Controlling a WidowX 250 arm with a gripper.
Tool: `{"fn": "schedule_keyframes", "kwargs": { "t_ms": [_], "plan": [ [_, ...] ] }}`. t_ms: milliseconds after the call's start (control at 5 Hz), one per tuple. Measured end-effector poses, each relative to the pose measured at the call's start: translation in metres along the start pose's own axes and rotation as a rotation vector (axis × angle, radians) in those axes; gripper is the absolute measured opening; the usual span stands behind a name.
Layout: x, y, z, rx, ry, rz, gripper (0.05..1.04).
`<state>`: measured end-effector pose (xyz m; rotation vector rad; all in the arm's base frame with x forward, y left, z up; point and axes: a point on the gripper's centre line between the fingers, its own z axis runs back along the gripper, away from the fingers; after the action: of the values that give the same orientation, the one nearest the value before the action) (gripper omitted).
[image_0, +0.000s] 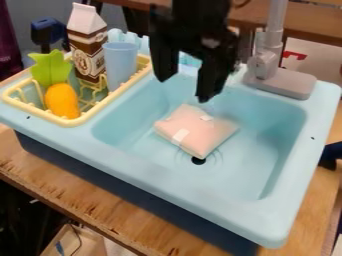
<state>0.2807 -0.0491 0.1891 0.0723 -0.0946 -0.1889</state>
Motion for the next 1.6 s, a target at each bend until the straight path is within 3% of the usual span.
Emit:
{"fn": "schedule_keyframes", "kwargs": {
  "t_ms": [200, 600, 1200, 1600],
  "plan": [
    [0.009, 0.015, -0.016, -0.011, -0.015, 0.016, 1.001],
    [0.025, 0.022, -0.055, -0.039, 0.055, -0.009, 1.001],
    [0.034, 0.032, -0.096, -0.081, 0.09, -0.001, 1.001],
    [0.046, 0.019, -0.111, -0.163, 0.027, -0.007, 1.001]
  ]
}}
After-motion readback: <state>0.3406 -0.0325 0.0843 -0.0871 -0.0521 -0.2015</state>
